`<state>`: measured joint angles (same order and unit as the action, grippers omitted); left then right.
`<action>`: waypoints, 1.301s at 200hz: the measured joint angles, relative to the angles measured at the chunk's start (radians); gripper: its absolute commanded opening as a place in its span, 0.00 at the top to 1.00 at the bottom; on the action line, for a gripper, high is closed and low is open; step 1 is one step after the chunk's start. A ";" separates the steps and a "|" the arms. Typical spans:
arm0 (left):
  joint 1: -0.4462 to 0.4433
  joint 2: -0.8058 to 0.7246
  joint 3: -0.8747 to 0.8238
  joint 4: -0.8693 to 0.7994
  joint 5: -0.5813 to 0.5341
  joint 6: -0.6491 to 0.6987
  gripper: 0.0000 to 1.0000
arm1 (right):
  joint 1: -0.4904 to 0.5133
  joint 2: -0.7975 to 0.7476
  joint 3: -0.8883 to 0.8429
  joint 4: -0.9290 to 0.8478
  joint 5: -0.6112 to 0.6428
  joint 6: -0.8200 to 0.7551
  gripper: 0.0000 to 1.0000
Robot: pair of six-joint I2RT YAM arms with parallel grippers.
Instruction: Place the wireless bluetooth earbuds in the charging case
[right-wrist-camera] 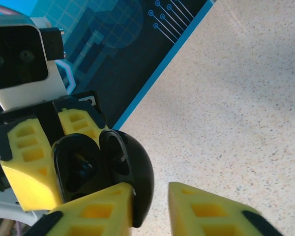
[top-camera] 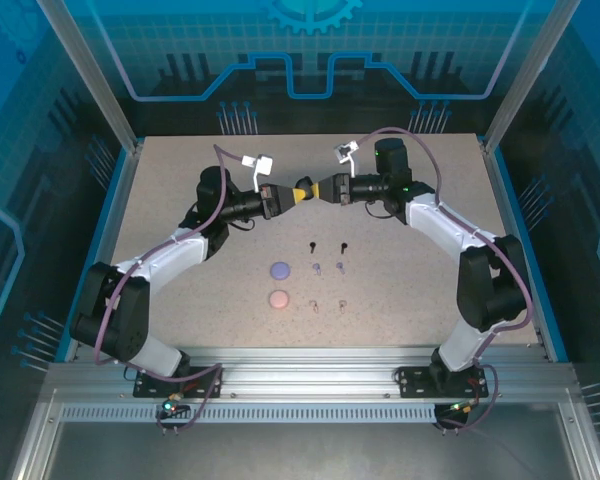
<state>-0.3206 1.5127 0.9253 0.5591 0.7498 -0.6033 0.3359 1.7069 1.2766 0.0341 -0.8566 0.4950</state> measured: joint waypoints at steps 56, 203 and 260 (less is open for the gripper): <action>0.000 0.002 0.000 0.000 -0.002 0.000 0.77 | 0.003 0.000 0.011 -0.022 0.002 -0.004 0.98; 0.071 -0.008 0.274 -0.518 0.012 0.350 0.11 | 0.006 0.000 0.292 -0.494 0.282 -0.387 1.00; 0.071 0.065 0.513 -0.834 0.107 0.563 0.13 | 0.006 0.002 0.377 -0.611 0.308 -0.568 1.00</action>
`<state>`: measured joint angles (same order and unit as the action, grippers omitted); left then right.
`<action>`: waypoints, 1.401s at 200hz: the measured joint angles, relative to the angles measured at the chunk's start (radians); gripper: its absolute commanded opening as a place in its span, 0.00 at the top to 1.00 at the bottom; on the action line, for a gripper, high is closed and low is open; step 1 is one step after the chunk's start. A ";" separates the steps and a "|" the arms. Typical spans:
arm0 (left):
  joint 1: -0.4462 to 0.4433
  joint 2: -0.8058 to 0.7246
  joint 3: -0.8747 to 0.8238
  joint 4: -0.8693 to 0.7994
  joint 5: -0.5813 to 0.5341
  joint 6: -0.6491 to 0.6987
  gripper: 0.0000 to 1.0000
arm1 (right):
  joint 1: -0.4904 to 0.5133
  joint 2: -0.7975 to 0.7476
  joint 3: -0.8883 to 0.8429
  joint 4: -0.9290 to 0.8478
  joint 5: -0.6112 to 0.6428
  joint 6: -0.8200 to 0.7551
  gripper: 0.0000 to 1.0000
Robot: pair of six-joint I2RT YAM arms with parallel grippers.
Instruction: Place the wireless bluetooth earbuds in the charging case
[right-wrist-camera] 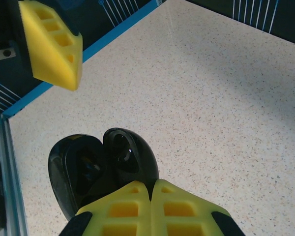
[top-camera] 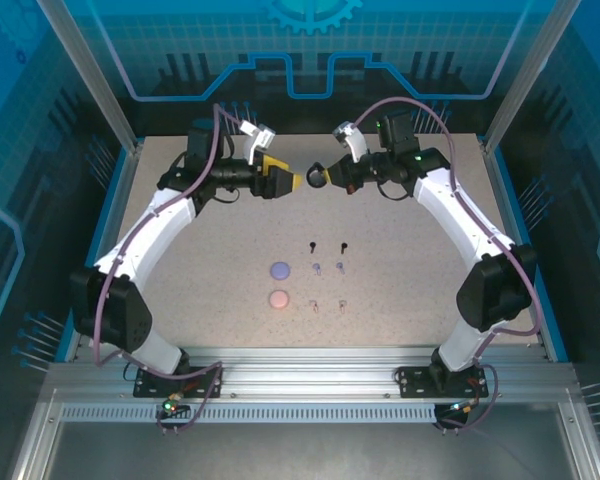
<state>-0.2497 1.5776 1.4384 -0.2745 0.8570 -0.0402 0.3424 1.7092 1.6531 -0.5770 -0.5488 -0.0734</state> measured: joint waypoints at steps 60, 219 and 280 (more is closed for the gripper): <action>-0.002 0.089 0.104 -0.208 0.073 0.125 0.18 | 0.019 0.032 0.048 -0.070 -0.003 -0.071 1.00; -0.029 0.164 0.160 -0.359 0.109 0.253 0.49 | 0.085 0.109 0.155 -0.158 0.000 -0.130 1.00; -0.029 0.172 0.162 -0.370 0.110 0.257 0.63 | 0.085 0.114 0.155 -0.167 -0.001 -0.130 1.00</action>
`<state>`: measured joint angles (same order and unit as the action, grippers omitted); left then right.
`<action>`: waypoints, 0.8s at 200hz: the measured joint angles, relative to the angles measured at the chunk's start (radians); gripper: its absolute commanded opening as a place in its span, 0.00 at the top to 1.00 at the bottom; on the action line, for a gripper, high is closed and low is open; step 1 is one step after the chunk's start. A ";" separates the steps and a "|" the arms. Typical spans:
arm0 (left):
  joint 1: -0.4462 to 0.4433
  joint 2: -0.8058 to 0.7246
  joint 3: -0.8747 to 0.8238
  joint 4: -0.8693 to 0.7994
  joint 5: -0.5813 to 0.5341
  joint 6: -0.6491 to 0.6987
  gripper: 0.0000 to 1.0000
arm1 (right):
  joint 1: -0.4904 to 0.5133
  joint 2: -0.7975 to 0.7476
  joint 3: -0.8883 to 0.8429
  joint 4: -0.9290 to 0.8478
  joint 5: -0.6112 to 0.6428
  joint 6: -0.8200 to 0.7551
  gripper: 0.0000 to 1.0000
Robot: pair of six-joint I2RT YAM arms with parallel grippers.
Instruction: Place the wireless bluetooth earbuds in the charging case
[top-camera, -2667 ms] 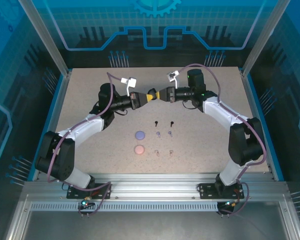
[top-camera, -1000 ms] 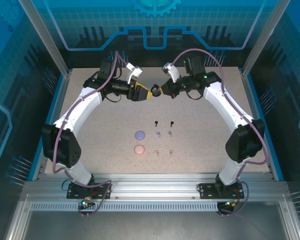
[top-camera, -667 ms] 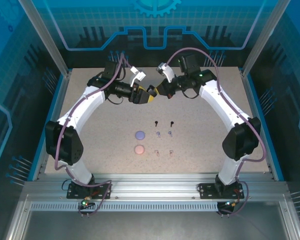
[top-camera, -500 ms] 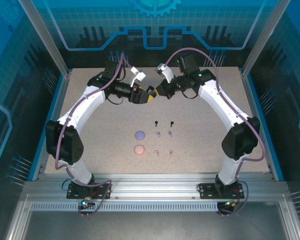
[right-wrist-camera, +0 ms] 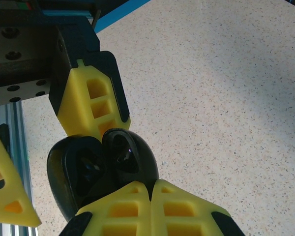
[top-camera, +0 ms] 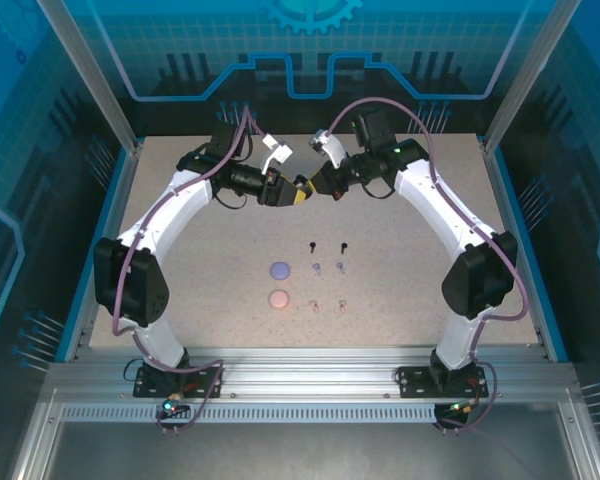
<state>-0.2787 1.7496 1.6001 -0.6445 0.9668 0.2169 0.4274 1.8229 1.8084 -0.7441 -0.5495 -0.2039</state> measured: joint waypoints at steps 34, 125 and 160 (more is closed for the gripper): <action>0.002 0.002 0.000 -0.006 0.000 0.000 0.71 | 0.005 0.000 0.000 -0.004 0.001 0.000 1.00; 0.005 -0.008 -0.021 0.026 0.007 -0.020 1.00 | -0.003 0.000 0.013 0.003 0.074 0.022 0.53; 0.005 -0.093 -0.140 0.169 -0.028 -0.075 1.00 | -0.022 -0.043 -0.037 0.044 0.069 0.107 0.40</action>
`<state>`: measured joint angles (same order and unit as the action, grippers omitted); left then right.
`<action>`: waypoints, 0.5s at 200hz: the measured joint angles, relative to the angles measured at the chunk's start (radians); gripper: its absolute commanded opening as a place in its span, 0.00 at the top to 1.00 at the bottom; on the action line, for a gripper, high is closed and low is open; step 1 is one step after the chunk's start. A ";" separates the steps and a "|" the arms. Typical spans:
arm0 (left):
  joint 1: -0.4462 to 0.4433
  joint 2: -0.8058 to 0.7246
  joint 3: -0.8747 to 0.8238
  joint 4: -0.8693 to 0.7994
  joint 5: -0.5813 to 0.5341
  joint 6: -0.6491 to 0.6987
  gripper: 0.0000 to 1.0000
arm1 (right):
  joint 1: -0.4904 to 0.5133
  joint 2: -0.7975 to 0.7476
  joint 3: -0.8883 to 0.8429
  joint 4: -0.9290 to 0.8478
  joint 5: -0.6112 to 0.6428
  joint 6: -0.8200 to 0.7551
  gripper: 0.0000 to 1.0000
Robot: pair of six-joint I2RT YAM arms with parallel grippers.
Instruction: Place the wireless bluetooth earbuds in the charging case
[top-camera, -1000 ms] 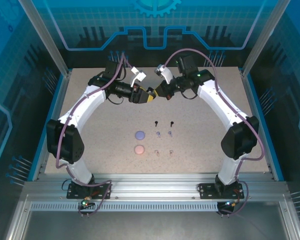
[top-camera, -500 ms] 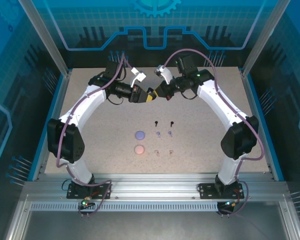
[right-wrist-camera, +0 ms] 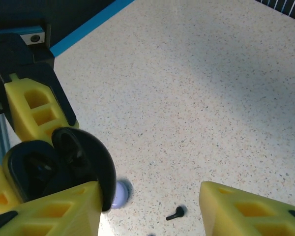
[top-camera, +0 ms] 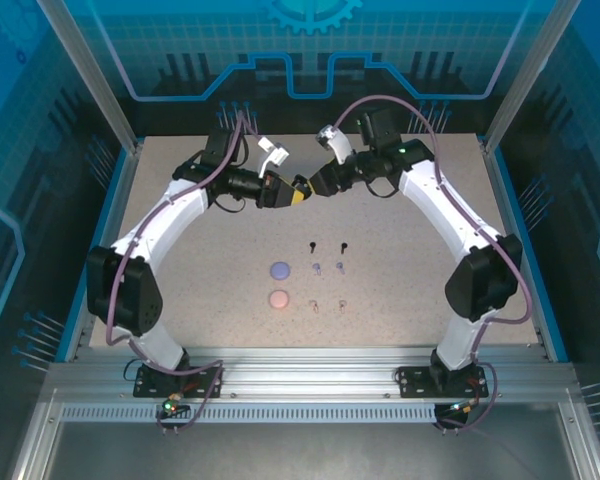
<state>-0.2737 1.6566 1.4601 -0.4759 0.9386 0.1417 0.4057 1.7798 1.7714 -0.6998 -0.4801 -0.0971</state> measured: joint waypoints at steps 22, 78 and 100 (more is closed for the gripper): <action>0.005 -0.098 -0.119 0.109 -0.047 -0.048 1.00 | -0.037 -0.085 -0.096 0.056 -0.002 0.078 0.37; 0.009 -0.315 -0.394 0.445 -0.188 -0.157 1.00 | -0.029 -0.160 -0.256 0.120 0.098 0.286 0.36; 0.009 -0.360 -0.517 0.623 -0.234 -0.198 1.00 | 0.025 -0.111 -0.276 0.114 0.182 0.360 0.36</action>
<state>-0.2646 1.2968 0.9436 0.1467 0.7048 -0.0559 0.4305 1.6688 1.4956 -0.5858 -0.2977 0.2630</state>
